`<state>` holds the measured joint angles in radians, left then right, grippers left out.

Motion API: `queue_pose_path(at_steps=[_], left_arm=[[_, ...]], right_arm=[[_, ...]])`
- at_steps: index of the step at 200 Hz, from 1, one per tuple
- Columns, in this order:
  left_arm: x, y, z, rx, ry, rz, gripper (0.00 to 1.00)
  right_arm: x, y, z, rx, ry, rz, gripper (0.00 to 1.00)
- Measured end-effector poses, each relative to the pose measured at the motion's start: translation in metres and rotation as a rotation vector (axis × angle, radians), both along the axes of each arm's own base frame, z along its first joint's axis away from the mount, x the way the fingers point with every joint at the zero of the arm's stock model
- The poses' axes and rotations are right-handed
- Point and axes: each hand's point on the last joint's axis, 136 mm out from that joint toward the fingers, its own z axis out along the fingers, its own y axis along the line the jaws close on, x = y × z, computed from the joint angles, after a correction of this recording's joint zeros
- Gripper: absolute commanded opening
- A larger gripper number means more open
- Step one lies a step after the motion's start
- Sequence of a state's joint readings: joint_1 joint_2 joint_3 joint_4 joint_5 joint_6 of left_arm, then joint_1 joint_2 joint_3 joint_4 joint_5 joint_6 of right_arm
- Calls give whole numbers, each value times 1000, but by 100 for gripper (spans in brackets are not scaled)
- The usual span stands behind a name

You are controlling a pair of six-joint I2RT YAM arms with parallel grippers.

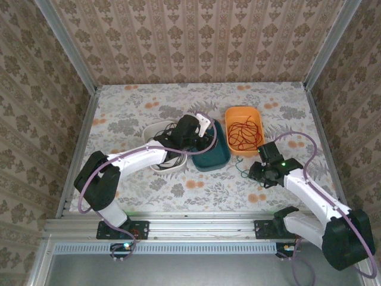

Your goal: Untangle the cables

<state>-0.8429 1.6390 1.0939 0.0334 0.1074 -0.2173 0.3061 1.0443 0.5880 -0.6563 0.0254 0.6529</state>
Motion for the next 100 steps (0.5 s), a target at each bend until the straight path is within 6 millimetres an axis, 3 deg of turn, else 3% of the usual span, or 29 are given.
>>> queue_pose_path(at_steps=[100], left_arm=[[0,0,0,0,1,0,55]], right_arm=[[17,18,-4,-135,77,142,46]])
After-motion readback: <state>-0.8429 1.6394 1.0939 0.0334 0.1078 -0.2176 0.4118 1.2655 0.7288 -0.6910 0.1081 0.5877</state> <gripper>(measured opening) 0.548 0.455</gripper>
